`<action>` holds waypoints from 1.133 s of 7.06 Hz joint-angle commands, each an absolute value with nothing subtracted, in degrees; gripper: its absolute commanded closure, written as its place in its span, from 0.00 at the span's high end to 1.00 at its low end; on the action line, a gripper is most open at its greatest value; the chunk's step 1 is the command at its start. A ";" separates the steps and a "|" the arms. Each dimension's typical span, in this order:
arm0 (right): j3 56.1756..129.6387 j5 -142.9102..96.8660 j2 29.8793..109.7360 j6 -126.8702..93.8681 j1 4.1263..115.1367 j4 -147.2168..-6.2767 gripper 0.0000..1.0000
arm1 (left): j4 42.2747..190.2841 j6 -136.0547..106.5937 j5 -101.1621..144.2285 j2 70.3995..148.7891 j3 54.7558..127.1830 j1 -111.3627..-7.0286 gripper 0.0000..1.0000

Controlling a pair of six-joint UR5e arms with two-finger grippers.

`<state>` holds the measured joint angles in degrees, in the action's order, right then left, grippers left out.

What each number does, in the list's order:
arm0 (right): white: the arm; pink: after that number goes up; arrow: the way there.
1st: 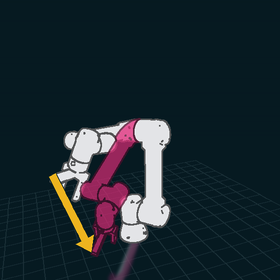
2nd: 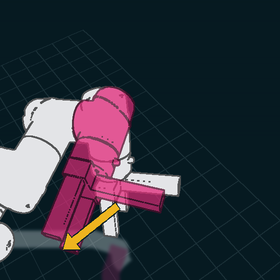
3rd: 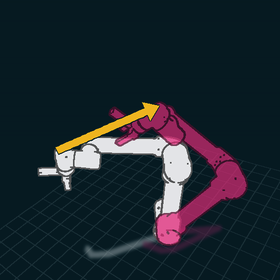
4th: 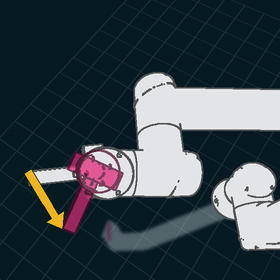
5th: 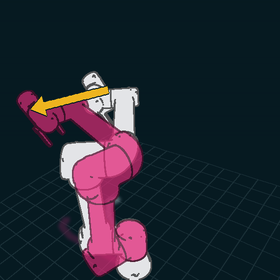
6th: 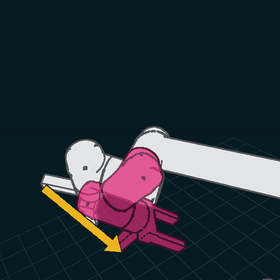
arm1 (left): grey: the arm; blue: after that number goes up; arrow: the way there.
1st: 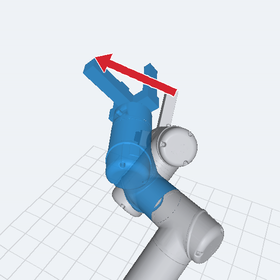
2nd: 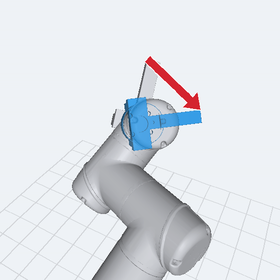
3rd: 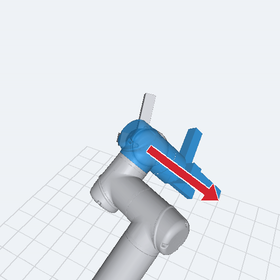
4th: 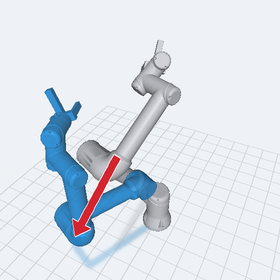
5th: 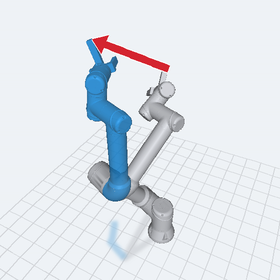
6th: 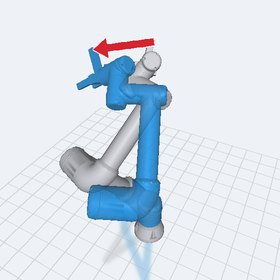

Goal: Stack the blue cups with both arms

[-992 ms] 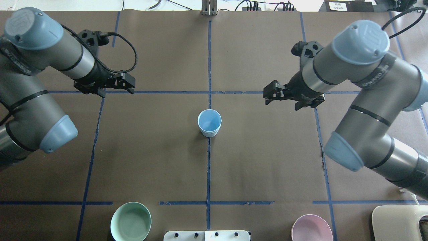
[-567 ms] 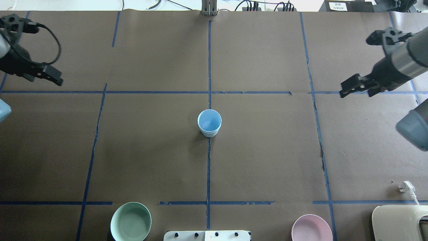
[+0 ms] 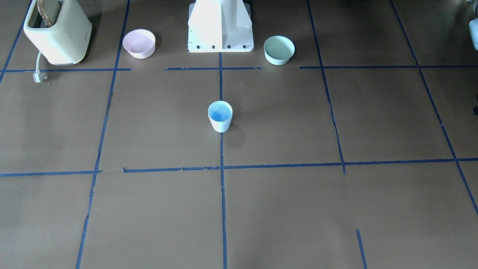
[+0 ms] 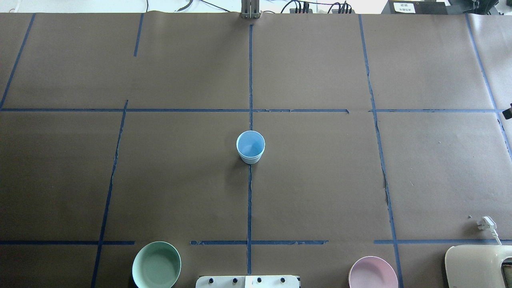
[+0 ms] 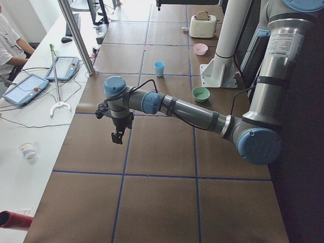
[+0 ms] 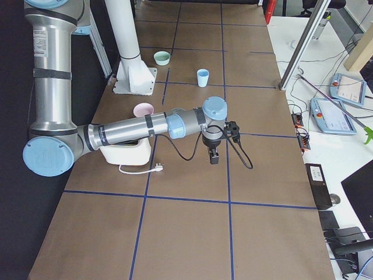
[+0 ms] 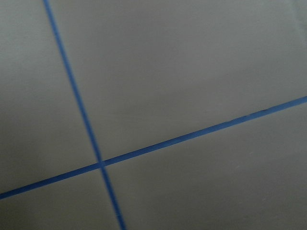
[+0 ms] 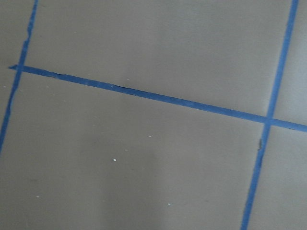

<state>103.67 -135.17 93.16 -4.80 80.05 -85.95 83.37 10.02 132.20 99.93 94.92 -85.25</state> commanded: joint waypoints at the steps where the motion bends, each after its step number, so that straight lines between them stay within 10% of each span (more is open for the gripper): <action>1: 96.28 -137.18 92.99 5.33 87.16 -86.04 0.99 | 81.40 18.19 136.12 99.50 89.66 -90.08 1.00; 8: 94.13 -137.46 92.46 5.36 89.21 -85.87 0.99 | 80.86 12.86 140.10 85.53 99.28 -90.26 1.00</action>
<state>94.06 -137.47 92.44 5.50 89.19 -85.97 80.83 16.16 139.87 88.03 95.33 -90.24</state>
